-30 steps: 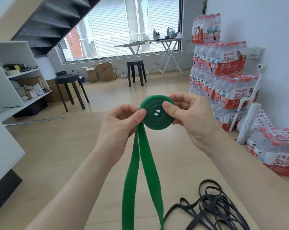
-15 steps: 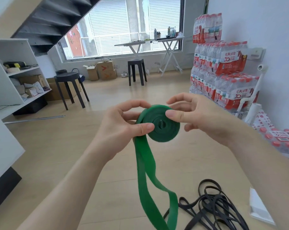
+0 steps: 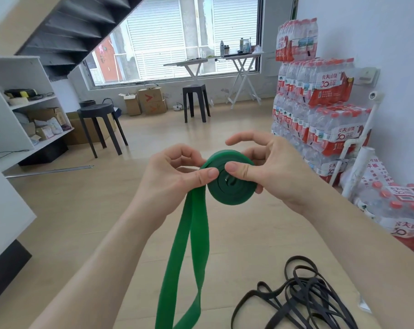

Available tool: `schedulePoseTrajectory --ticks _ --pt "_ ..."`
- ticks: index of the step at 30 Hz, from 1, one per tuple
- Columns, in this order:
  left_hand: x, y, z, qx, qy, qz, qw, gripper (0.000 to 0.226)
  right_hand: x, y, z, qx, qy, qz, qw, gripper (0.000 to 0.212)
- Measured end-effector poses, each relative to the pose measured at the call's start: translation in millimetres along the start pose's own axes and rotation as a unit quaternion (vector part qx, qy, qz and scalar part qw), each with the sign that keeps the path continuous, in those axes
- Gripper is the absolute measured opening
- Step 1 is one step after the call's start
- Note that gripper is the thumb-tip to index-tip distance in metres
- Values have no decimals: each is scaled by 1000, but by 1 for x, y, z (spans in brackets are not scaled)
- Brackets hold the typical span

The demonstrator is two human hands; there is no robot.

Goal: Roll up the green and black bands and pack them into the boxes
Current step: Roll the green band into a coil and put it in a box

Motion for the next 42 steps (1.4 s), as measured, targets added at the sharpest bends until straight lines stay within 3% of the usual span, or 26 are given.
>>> schedulePoseTrajectory --ticks 8,17,22,30,42 --pt "-7 2 -4 -16 22 19 999 36 7 3 0 -31 11 -29 999 19" --pt "11 -6 -1 -59 5 125 990 26 3 4 0 -40 64 -76 994 16" --pt "14 -2 1 -47 -12 146 988 35 -2 9 -2 -31 121 -158 980 14" --pt "11 -4 1 -57 -1 170 984 20 10 10 2 -16 116 -199 973 13" --pt "17 -6 -1 -55 3 193 980 31 25 16 5 -4 173 -276 945 11"
Point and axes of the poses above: each hand's wrist, its own z-axis away from the middle knuckle, its own x-axis out of the palm, y = z × x, the point moved 2 cm from there along -z, towards the middle knuckle, and after that the axes turned 14 degrees about -z, right-handed, at the moved point
